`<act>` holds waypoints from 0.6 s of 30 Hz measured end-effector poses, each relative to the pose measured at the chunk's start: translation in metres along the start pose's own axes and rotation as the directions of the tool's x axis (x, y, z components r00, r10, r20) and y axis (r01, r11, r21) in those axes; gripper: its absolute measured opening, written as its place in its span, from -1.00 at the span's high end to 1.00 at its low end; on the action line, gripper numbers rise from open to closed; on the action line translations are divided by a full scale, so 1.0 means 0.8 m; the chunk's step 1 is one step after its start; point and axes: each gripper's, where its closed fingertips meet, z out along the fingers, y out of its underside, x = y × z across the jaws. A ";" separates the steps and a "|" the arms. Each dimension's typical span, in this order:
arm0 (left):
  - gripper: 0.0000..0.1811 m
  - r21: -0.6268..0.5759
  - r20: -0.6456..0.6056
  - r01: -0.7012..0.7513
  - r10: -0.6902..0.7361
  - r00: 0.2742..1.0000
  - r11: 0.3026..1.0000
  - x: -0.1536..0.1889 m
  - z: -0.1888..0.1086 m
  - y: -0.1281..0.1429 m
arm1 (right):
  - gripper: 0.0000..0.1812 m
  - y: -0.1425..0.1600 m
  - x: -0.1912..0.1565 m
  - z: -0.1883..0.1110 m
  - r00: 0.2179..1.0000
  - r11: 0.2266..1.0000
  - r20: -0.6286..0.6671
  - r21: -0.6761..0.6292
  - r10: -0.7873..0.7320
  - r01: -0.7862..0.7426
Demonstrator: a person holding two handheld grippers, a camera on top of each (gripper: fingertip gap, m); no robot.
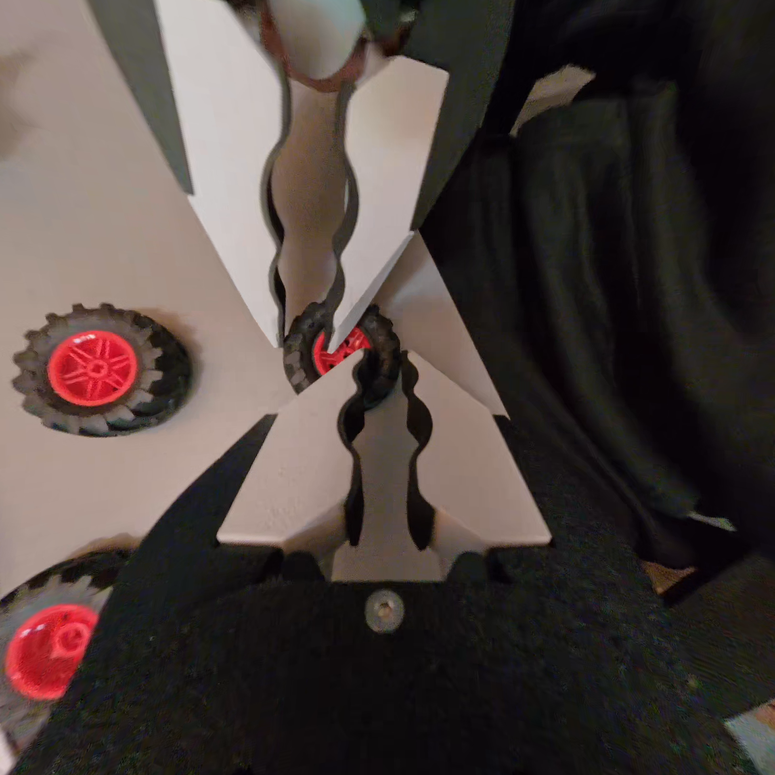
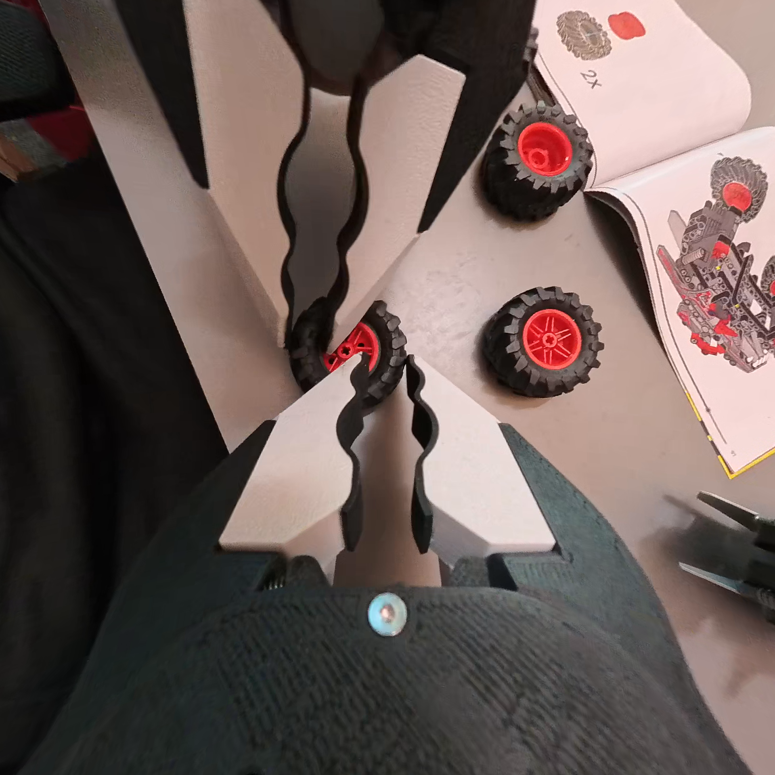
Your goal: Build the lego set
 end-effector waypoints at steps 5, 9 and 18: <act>0.89 0.047 -0.041 0.054 -0.052 0.998 0.997 0.000 0.000 0.000 | 0.81 -0.001 0.000 0.001 1.000 1.000 0.012 0.004 0.022 -0.022; 0.91 -0.041 0.084 -0.145 0.148 0.985 0.989 0.001 0.001 0.000 | 0.82 -0.001 -0.001 0.002 0.998 0.999 0.030 0.014 0.051 -0.051; 0.92 -0.312 0.298 -0.388 0.477 0.827 0.867 0.002 0.004 0.003 | 0.84 -0.002 -0.003 0.006 0.998 0.999 0.046 0.008 0.035 -0.035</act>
